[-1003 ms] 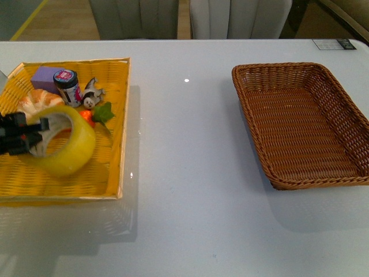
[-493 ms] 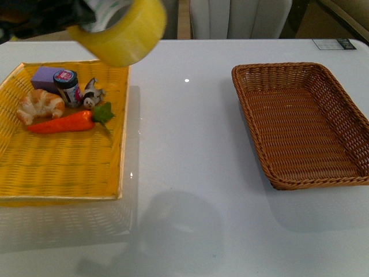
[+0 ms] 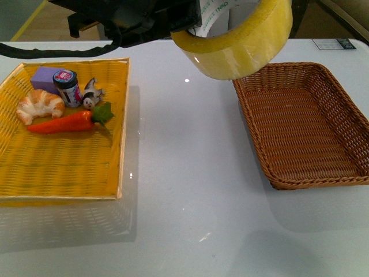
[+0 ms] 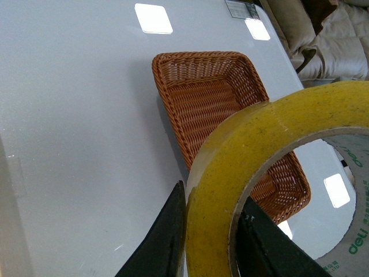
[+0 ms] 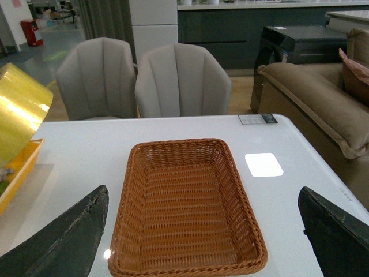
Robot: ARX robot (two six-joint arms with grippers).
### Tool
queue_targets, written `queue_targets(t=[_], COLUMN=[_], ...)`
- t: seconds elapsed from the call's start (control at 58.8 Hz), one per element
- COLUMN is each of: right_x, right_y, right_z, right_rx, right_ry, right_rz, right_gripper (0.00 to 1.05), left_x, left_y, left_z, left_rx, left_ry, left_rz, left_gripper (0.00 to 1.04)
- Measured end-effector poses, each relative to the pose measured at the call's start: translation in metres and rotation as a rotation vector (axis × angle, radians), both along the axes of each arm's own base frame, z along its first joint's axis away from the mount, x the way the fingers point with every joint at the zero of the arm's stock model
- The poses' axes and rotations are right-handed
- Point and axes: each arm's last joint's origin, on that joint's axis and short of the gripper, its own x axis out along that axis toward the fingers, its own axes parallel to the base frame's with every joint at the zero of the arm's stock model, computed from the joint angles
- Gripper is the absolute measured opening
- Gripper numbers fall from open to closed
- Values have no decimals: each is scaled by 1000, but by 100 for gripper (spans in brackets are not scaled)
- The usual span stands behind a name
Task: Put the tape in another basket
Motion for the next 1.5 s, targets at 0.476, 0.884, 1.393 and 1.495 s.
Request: queue_targets(t=[0.476,0.884,1.393,1.495], right_x=[45,97,133,139], right_y=[9,27,43,45], right_z=[17,18,21,21], right_rx=[457,579,569,561], right_ry=[427,410,453,463], right_rz=[348,597,713,732], right_gripper=[96,96,96,96], left_x=[-13,-15,-16,-16], left_y=[-16,-15,-15,-14], left_z=[-1,4,5,5], left_rx=[-3,-17,-24,-24], left_ry=[44,50,58,57], left_rz=[-65,-82,-108,-112], left_gripper=[16,16,16,16])
